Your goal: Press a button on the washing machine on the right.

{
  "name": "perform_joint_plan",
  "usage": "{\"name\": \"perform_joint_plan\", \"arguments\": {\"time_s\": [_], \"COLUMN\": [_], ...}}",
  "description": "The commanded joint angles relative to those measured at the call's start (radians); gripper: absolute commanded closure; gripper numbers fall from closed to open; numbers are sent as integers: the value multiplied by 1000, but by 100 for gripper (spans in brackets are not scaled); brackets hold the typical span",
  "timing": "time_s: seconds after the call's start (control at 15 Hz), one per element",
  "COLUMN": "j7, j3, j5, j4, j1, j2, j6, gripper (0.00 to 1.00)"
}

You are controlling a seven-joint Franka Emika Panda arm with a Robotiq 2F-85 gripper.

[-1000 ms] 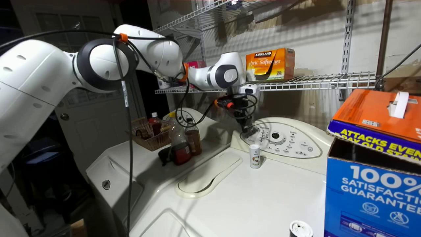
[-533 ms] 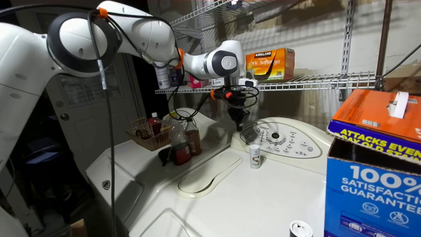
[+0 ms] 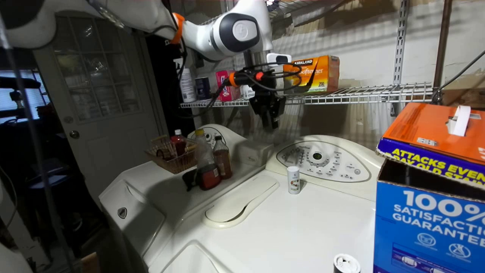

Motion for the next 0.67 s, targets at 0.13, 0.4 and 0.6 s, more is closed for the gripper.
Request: {"name": "perform_joint_plan", "arguments": {"time_s": [0.13, 0.4, 0.6], "j7": [-295, -364, -436], "j3": [2, -9, -20], "j5": [-12, 32, 69], "j4": [-329, -316, -382], "j1": [-50, -50, -45], "j2": [-278, -275, -335], "j6": [197, 219, 251], "gripper": [12, 9, 0]}}
